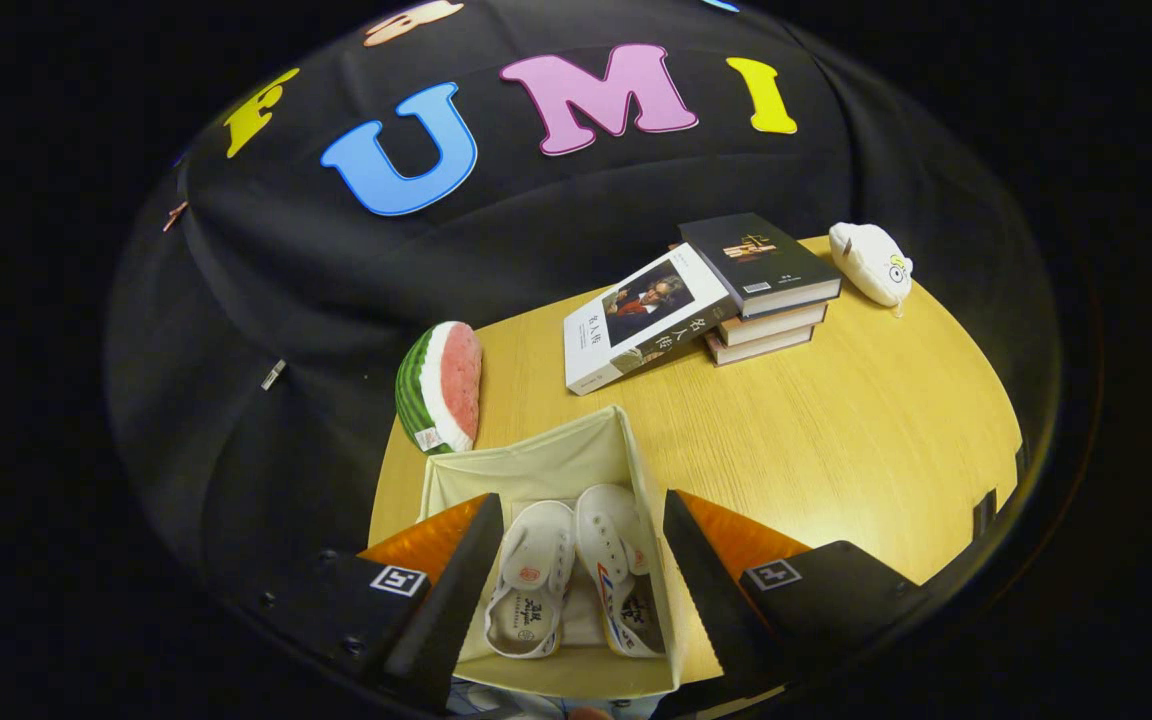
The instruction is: Open the storage box then place both shoes into the box .Put the left shoe in first, then the right shoe, with the right side of both shoes facing outward in a uniform manner.
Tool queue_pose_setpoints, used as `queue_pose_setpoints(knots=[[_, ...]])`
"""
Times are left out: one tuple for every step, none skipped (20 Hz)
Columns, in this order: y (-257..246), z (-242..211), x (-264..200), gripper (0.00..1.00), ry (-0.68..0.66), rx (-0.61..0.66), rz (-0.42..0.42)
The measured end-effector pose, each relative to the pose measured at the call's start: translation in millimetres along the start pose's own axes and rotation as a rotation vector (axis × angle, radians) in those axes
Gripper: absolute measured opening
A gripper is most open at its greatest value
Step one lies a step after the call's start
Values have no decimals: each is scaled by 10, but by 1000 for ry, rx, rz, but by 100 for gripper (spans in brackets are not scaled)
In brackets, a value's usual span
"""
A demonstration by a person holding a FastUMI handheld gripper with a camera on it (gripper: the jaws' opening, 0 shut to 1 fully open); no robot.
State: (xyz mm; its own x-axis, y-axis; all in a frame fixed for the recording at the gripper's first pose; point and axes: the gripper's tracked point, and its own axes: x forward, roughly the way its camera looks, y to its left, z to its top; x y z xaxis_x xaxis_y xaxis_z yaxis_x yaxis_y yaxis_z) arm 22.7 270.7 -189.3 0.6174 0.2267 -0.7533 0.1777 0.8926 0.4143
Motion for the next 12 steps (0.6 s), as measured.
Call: queue_pose_setpoints(knots=[[-11, 38, -24, 99, -25, -17, 18], [-63, 85, -54, 99, -55, -36, 30], [-134, 142, -79, 99, -83, -57, 33], [-223, 197, -103, 99, -110, -77, 30], [-319, 273, -136, 99, -137, -92, 26], [-410, 349, -171, 99, -167, -103, 24], [-513, 438, -216, 99, -198, -113, 20], [-622, 521, -263, 99, -228, -127, 17], [-754, 602, -320, 99, -256, -146, 9], [-895, 679, -368, 99, -279, -162, 0], [-1023, 739, -387, 99, -298, -174, -9], [-1146, 801, -446, 99, -316, -183, -15]])
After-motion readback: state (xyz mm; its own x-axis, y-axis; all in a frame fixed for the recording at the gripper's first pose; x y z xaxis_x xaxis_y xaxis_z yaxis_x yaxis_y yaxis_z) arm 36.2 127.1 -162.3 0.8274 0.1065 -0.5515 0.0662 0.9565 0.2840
